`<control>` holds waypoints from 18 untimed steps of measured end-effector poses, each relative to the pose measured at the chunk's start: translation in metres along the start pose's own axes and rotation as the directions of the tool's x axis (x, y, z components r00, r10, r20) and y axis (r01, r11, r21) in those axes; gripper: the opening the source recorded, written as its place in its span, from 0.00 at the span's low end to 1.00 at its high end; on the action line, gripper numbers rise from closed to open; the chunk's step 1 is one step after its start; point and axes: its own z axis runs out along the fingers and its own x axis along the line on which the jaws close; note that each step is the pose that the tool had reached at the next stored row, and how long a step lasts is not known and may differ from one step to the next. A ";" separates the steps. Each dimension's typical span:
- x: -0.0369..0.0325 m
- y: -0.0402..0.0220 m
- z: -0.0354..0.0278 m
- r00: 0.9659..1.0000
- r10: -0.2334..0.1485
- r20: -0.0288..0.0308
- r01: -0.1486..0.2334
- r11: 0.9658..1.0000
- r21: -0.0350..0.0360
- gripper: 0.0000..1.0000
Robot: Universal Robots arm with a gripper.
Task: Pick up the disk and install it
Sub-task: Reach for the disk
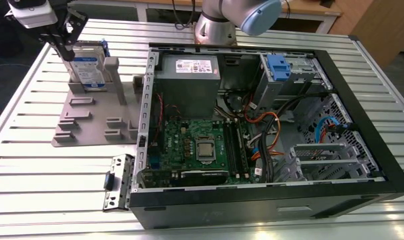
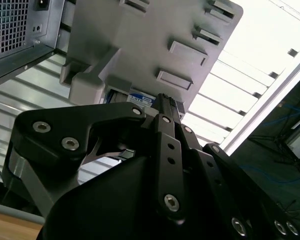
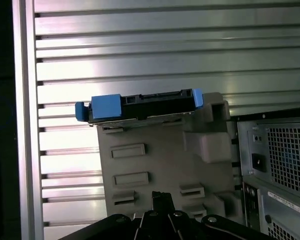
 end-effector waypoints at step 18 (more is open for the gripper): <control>0.0018 0.0215 0.0235 1.000 -0.001 0.000 0.001 1.000 0.006 0.10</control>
